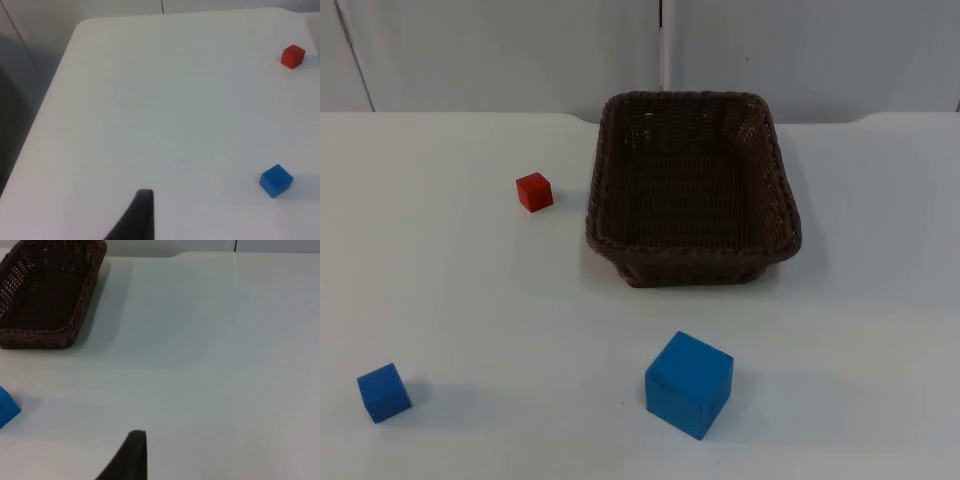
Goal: Pick up the basket with the left hand and place the largest block into the basket with the right hand.
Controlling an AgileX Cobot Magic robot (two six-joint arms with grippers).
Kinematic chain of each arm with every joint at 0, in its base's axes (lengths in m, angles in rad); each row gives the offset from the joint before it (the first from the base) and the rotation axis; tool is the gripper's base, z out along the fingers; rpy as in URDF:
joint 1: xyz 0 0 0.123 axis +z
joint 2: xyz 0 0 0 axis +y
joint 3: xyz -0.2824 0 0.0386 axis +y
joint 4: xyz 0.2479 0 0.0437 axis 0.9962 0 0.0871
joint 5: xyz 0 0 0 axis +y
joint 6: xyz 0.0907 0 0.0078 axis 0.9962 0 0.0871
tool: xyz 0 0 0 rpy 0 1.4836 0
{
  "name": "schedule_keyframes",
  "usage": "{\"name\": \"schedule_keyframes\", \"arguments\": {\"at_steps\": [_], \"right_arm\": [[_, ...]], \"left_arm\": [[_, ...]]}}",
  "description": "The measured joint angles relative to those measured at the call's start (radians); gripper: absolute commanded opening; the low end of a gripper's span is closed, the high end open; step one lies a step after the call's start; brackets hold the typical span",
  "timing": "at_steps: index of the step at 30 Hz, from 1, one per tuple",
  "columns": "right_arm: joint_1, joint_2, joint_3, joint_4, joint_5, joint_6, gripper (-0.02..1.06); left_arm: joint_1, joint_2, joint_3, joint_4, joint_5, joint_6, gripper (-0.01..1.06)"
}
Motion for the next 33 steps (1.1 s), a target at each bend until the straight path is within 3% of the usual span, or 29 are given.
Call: {"name": "schedule_keyframes", "arguments": {"at_steps": [9,20,33], "right_arm": [[0.0,0.0,0.0,0.0,0.0,0.0,1.05],[0.0,0.0,0.0,0.0,0.0,0.0,1.05],[0.0,0.0,0.0,0.0,0.0,0.0,1.05]], "left_arm": [[0.0,0.01,-0.035,-0.041,-0.034,0.0,0.99],[0.0,0.202,-0.134,-0.098,-0.104,0.001,0.99],[0.0,0.389,-0.16,-0.177,-0.179,0.013,0.99]]}}
